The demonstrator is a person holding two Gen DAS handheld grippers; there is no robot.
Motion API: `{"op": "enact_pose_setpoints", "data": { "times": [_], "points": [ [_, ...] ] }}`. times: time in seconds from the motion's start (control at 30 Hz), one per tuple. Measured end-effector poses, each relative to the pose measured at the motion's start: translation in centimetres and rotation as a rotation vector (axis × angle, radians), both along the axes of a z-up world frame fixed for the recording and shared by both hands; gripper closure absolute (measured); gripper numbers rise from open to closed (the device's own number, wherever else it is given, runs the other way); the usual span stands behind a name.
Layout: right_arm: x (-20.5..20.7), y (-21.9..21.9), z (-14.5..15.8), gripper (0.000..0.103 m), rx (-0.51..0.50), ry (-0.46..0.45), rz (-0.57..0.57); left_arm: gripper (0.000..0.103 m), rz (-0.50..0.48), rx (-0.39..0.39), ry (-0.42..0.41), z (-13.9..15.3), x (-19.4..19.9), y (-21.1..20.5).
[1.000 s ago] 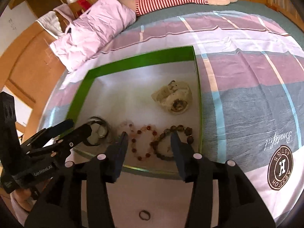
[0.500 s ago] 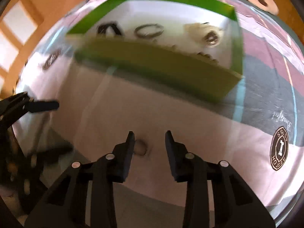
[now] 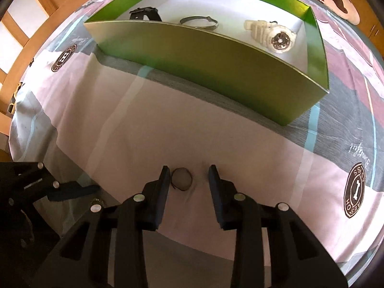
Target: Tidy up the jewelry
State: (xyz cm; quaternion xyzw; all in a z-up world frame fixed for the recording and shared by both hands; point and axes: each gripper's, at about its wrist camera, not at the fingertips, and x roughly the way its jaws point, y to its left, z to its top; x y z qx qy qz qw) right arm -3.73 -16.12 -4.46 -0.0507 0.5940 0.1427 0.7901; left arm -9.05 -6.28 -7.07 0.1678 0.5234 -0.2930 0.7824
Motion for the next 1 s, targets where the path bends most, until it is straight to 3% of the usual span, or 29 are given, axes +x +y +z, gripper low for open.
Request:
{"op": "enact_pose_setpoints", "data": {
  "times": [0.33,0.5,0.6,0.67,0.73,0.8,0.87,0.93,1.0],
  "points": [
    [0.9,-2.0,1.3,0.068,0.043,-0.058,-0.107,0.082,0.130,0.002,-0.045,0.8,3.6,2.4],
    [1.4,-2.8,1.5,0.068,0.057,-0.066,-0.153,0.082,0.243,-0.052,-0.027,1.3,8.0,3.6],
    [1.2,-2.3,1.3,0.068,0.052,-0.059,-0.113,0.082,0.275,-0.081,-0.001,0.7,9.9,3.5],
    [0.7,-1.4,1.0,0.068,0.041,-0.051,-0.057,0.072,0.297,-0.094,0.005,0.8,9.6,3.7],
    [0.2,-0.1,0.7,0.068,0.016,-0.042,0.005,0.054,0.288,-0.101,0.001,1.0,9.3,3.9],
    [0.0,1.2,0.2,0.068,-0.010,-0.033,0.046,0.046,0.270,-0.093,-0.012,1.4,8.6,3.9],
    [-0.3,1.8,-0.4,0.069,-0.049,-0.027,0.061,0.044,0.249,-0.076,-0.020,1.2,7.8,3.8],
    [-0.4,2.2,-0.5,0.083,-0.083,-0.042,0.074,0.044,0.235,-0.057,-0.015,0.8,7.3,3.7],
    [-0.3,2.3,-0.3,0.084,-0.081,-0.050,0.070,0.046,0.222,-0.039,-0.016,0.5,7.1,3.7]
  ]
}}
